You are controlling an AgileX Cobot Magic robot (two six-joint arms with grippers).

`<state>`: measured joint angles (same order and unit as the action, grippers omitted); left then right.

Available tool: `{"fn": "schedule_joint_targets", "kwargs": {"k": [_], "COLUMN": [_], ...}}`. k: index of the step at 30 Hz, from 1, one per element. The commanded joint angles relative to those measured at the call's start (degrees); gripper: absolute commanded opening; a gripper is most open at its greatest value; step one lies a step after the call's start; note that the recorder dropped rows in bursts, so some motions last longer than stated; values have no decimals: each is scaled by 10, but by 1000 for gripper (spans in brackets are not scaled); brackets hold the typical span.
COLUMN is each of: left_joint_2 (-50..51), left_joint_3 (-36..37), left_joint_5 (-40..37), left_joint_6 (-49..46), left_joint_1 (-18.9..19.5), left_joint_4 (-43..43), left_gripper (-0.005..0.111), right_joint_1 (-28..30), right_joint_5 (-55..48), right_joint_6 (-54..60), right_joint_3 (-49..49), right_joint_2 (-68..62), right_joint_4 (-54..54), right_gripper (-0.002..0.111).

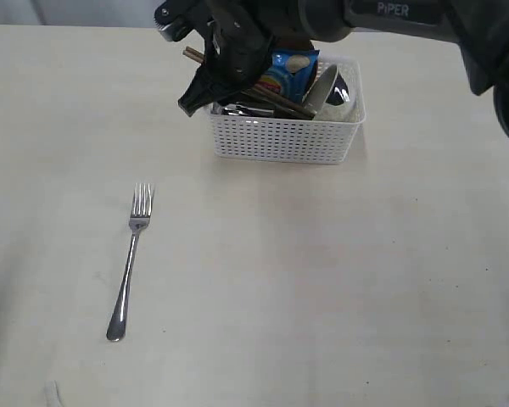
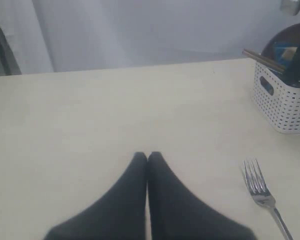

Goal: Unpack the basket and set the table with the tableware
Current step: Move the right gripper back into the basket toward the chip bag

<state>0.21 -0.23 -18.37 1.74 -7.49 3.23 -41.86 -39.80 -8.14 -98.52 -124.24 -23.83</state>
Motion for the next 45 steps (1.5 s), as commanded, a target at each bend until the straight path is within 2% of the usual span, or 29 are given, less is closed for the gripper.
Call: {"fn": "schedule_joint_targets", "kwargs": {"k": [1,7,19,23,28,45], "left_joint_2": [-2,-2,-2,-2,-2,-2], "left_joint_3": [2,2,2,2,2,2], "left_joint_5": [0,0,0,0,0,0], "left_joint_6": [0,0,0,0,0,0], "left_joint_1": [1,1,1,1,1,1], "left_joint_4": [-1,-1,-1,-1,-1,-1], "left_gripper": [0,0,0,0,0,0], "right_joint_1": [3,3,2,2,2,-1], "right_joint_5": [9,13,19,15,2,-19], "right_joint_6": [5,-78,-85,-88,-88,-83], "right_joint_3": [0,0,0,0,0,0], "right_joint_2": [-2,-15,-42,-45,-44,-11], "right_joint_4": [-5,-90,-92,-92,-104,-127], "right_gripper": [43,43,42,29,0,0]}}
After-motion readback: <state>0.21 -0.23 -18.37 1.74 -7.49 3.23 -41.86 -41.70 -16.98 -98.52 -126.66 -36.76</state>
